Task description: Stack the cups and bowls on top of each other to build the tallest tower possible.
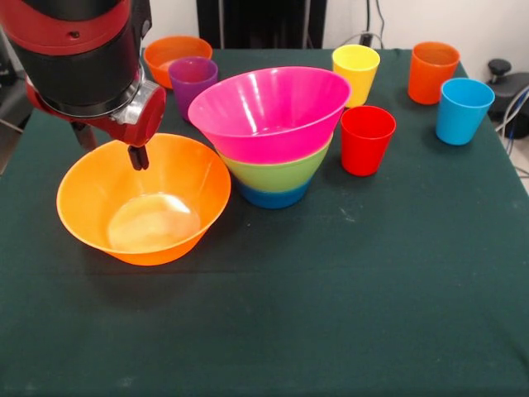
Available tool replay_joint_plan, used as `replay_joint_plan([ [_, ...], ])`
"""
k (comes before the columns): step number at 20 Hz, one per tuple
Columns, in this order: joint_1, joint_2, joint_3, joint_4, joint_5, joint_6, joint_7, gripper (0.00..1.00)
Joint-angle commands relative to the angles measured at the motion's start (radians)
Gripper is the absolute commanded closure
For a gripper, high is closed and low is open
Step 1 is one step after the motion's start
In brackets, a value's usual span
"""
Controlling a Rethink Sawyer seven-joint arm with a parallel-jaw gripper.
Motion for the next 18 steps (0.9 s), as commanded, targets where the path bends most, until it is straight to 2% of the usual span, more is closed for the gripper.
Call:
replay_joint_plan([
  [1,-0.013,-0.072,0.062,0.258,-0.006,-0.162,-0.169,0.00],
  [3,-0.022,-0.093,0.064,0.315,-0.008,-0.207,-0.172,0.00],
  [7,-0.031,-0.083,0.072,0.324,-0.022,-0.237,-0.178,0.00],
  [12,-0.035,-0.014,0.089,0.224,-0.037,-0.213,-0.193,0.00],
  [15,-0.041,-0.005,0.093,0.210,-0.038,-0.209,-0.206,0.00],
  [18,-0.041,0.004,0.095,0.174,-0.035,-0.166,-0.210,0.00],
])
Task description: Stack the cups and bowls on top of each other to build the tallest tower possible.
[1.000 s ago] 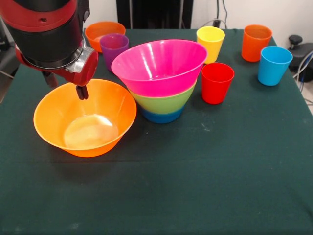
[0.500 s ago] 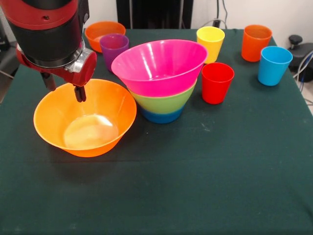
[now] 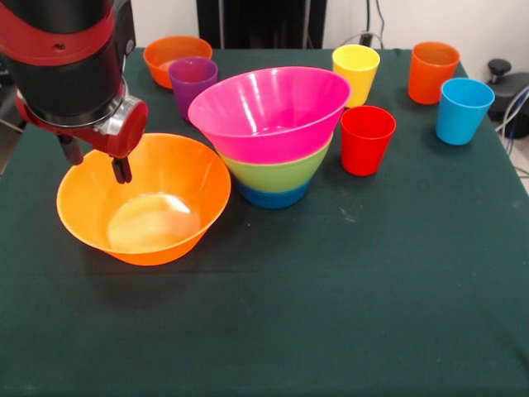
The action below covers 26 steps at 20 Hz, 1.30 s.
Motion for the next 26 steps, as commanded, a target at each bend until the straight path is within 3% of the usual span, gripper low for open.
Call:
replay_joint_plan([
  [1,-0.007,0.049,0.096,0.010,-0.035,0.020,-0.213,0.00],
  [11,-0.011,0.040,0.091,0.014,-0.030,0.040,-0.220,0.00],
  [19,0.000,-0.013,0.076,0.022,-0.021,0.132,-0.210,0.00],
  [26,-0.004,-0.016,0.079,0.040,-0.026,0.113,-0.210,0.00],
])
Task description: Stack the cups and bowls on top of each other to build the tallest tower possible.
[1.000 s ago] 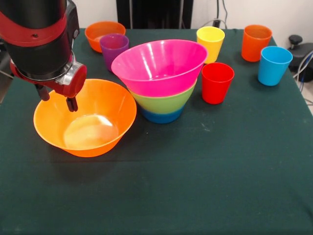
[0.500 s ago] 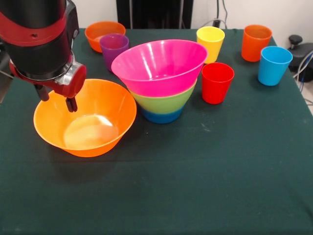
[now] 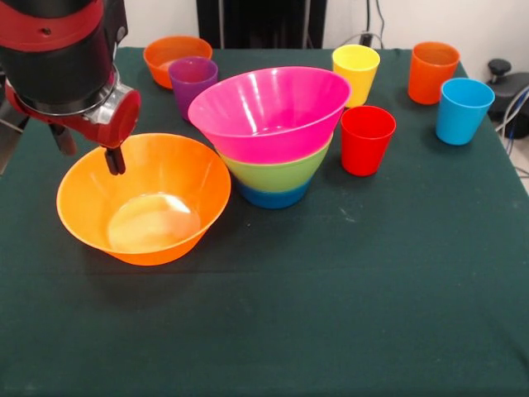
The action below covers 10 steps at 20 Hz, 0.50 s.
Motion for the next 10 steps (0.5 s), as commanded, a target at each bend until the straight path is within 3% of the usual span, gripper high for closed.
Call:
replay_joint_plan([
  [1,-0.002,-0.003,0.077,0.064,-0.026,0.072,-0.208,0.00],
  [10,-0.026,-0.033,0.080,0.164,-0.024,-0.013,-0.228,0.00],
])
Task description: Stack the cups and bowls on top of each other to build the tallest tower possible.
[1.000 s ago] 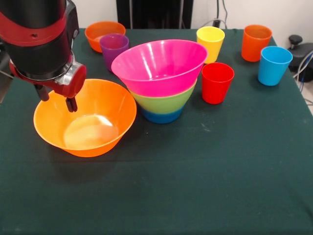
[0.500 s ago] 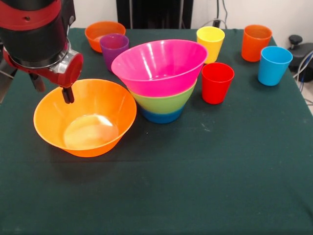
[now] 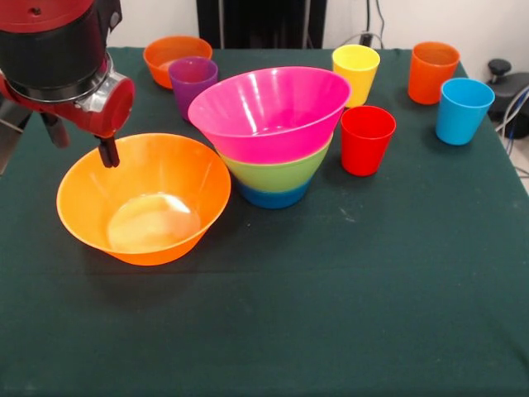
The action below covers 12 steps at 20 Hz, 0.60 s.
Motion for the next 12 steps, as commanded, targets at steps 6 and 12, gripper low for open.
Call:
replay_joint_plan([
  [6,-0.031,0.002,0.085,0.157,-0.038,-0.042,-0.240,0.00],
  [12,-0.044,0.006,0.095,0.173,-0.048,-0.075,-0.259,0.00],
])
